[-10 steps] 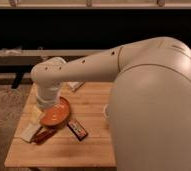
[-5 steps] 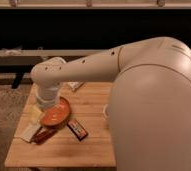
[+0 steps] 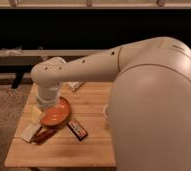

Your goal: Place the pepper in the ceramic bowl

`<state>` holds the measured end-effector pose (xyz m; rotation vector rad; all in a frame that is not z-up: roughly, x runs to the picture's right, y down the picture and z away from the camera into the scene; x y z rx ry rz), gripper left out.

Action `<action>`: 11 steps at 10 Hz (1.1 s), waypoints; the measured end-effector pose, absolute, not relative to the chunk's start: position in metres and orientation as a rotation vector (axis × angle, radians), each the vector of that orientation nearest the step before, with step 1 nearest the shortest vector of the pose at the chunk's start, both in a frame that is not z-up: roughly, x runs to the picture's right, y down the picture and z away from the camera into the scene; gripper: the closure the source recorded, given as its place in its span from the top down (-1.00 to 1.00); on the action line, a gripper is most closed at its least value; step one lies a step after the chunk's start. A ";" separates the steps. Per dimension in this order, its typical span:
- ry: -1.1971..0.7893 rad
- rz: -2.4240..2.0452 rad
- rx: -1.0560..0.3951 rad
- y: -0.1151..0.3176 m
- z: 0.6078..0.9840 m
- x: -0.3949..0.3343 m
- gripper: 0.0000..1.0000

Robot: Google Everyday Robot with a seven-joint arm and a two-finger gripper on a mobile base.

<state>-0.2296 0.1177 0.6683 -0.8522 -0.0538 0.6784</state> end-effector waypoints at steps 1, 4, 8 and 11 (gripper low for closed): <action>-0.053 0.676 -0.850 0.118 0.668 -0.230 0.60; -0.044 0.605 -0.796 0.125 0.665 -0.255 0.60; -0.006 0.454 -0.750 0.161 0.669 -0.307 0.60; 0.045 0.367 -0.765 0.190 0.693 -0.326 0.60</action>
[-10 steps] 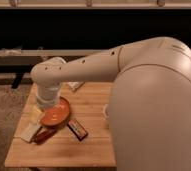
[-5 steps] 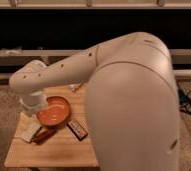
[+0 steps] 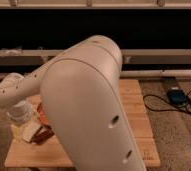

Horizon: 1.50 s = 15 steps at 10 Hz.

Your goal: Place the pepper in the ceramic bowl

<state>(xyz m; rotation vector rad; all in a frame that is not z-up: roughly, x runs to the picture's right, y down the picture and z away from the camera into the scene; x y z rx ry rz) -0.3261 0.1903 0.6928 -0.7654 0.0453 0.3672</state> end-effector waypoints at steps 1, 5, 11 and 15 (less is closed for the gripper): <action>0.055 0.347 -0.774 0.198 0.698 -0.330 0.60; 0.046 0.255 -0.790 0.224 0.695 -0.348 0.60; 0.082 0.118 -0.816 0.272 0.707 -0.371 0.60; 0.151 0.152 -0.847 0.282 0.733 -0.347 0.60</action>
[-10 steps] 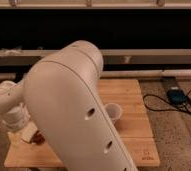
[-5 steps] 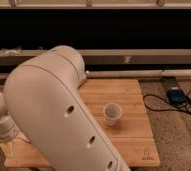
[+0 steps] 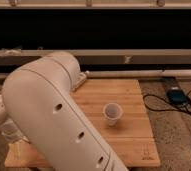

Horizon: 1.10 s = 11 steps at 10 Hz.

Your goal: Place the pepper in the ceramic bowl

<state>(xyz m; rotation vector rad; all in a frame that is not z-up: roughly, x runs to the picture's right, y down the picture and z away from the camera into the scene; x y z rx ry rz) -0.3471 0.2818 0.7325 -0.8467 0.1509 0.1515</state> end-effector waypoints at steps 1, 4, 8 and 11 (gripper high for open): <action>0.165 0.172 -0.853 0.284 0.737 -0.338 0.60; 0.200 0.234 -0.873 0.296 0.747 -0.315 0.60; 0.248 0.334 -0.868 0.292 0.770 -0.287 0.60; 0.270 0.399 -0.840 0.282 0.783 -0.269 0.60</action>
